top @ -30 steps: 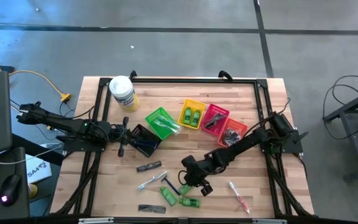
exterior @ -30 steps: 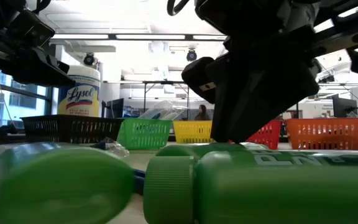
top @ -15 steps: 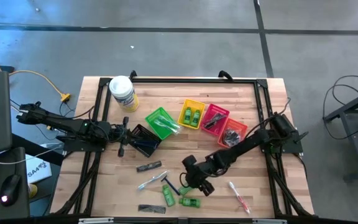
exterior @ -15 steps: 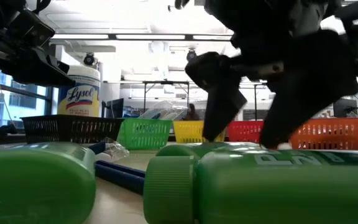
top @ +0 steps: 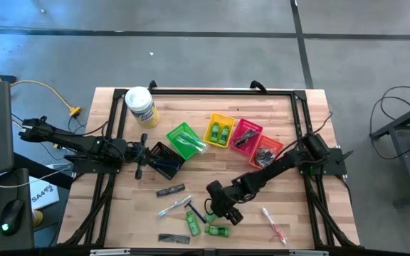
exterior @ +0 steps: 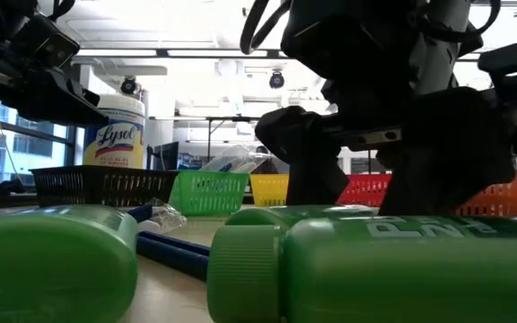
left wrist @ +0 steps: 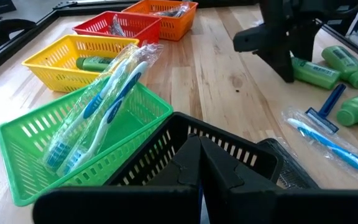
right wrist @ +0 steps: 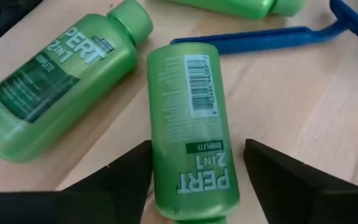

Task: Pick & Place Travel size toiletries
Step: Put the green shampoo into the yellow bin

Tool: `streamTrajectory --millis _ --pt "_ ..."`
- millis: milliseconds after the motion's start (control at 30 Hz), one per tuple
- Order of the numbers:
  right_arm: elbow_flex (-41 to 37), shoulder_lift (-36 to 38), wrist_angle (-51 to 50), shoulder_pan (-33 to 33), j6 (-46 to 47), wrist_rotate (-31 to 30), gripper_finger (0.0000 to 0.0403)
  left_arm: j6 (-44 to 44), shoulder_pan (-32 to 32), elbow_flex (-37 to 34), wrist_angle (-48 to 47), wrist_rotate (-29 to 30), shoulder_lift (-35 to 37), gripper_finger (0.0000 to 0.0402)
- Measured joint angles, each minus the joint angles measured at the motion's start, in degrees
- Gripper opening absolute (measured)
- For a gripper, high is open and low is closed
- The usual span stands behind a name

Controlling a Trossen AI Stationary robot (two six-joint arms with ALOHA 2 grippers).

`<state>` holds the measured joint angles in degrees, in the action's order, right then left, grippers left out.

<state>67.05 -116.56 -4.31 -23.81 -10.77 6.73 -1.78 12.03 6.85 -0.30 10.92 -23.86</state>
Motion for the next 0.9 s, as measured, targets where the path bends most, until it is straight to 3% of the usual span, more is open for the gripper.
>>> streamTrajectory --millis 267,367,667,900 --pt "-0.02 0.16 0.53 -0.20 -7.33 0.62 0.0143 -0.02 -0.02 0.00 -0.30 -0.01 0.00 0.0000" --pt "-0.04 0.52 -0.21 -0.08 -6.78 0.09 0.0142 -0.02 -0.01 0.00 -0.33 0.02 -0.01 0.0000" --pt "-0.33 9.59 -17.29 0.71 -5.61 -15.15 0.0157 -0.02 -0.01 0.00 -0.83 0.01 -0.02 0.0000" --pt "-0.20 21.24 -20.53 0.50 -6.89 -16.66 0.0141 0.02 -0.01 0.00 -1.57 0.00 -0.02 0.0000"
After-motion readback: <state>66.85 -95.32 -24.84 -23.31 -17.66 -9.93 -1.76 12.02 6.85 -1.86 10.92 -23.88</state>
